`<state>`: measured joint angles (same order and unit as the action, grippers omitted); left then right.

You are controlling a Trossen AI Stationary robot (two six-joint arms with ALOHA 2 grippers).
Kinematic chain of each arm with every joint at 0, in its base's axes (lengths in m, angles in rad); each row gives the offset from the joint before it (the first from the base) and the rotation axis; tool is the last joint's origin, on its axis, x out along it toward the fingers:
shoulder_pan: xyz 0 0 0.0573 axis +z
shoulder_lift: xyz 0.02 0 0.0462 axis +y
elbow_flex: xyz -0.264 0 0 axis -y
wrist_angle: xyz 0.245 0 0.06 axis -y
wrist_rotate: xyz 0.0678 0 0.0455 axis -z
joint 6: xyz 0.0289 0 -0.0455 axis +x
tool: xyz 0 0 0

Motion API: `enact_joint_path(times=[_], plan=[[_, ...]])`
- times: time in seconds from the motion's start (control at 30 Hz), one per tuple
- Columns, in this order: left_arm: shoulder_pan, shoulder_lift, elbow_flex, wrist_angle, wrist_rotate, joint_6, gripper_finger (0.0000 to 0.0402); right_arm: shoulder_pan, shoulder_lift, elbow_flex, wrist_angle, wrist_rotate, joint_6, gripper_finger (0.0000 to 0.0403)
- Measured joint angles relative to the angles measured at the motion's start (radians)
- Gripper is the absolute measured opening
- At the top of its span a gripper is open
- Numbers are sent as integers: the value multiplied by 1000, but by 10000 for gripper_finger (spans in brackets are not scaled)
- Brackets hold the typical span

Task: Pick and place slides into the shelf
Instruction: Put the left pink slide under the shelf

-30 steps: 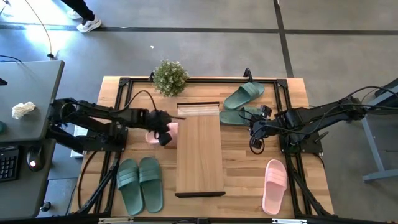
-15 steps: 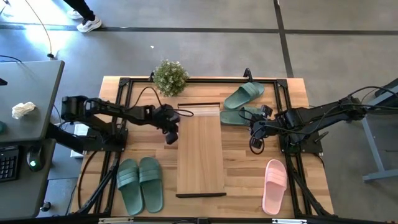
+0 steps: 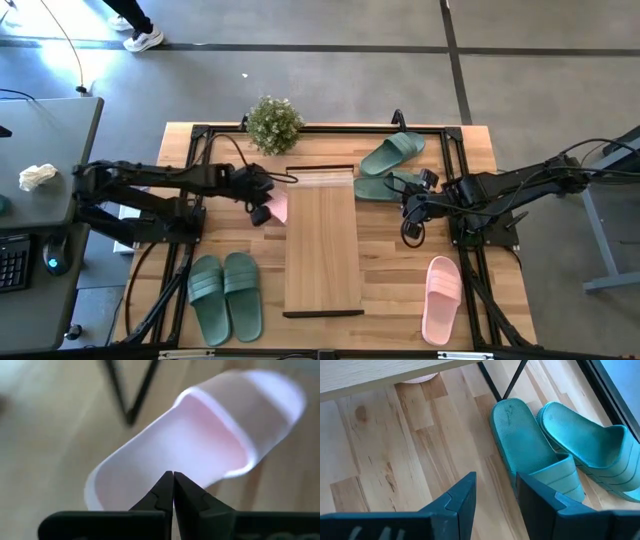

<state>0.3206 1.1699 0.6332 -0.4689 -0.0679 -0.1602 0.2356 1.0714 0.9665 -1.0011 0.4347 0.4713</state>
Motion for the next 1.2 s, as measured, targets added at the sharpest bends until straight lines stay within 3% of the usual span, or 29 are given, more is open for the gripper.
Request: enact_joint_path(times=[0.2,0.37,0.47,0.57,0.7,0.9,1.07,1.2], plan=[[1,-71,1,-185,-171,28,0,14,-30,0,-27,-116,182,127],[1,-71,1,-194,-182,90,0,162,-194,-135,56,-40,413,98],[1,-71,1,-216,-186,111,1,258,-314,-334,353,2,556,64],[1,-71,0,-263,-229,112,0,302,-337,-516,694,13,559,20],[23,-71,-13,-293,-265,107,1,304,-243,-635,896,52,560,9],[169,-71,-26,-287,-250,115,0,301,-28,-669,1107,88,496,2],[264,-51,-26,-228,-108,312,0,301,139,-670,1234,77,496,0],[313,-7,-26,-207,-39,379,0,301,242,-670,1361,94,492,0]])
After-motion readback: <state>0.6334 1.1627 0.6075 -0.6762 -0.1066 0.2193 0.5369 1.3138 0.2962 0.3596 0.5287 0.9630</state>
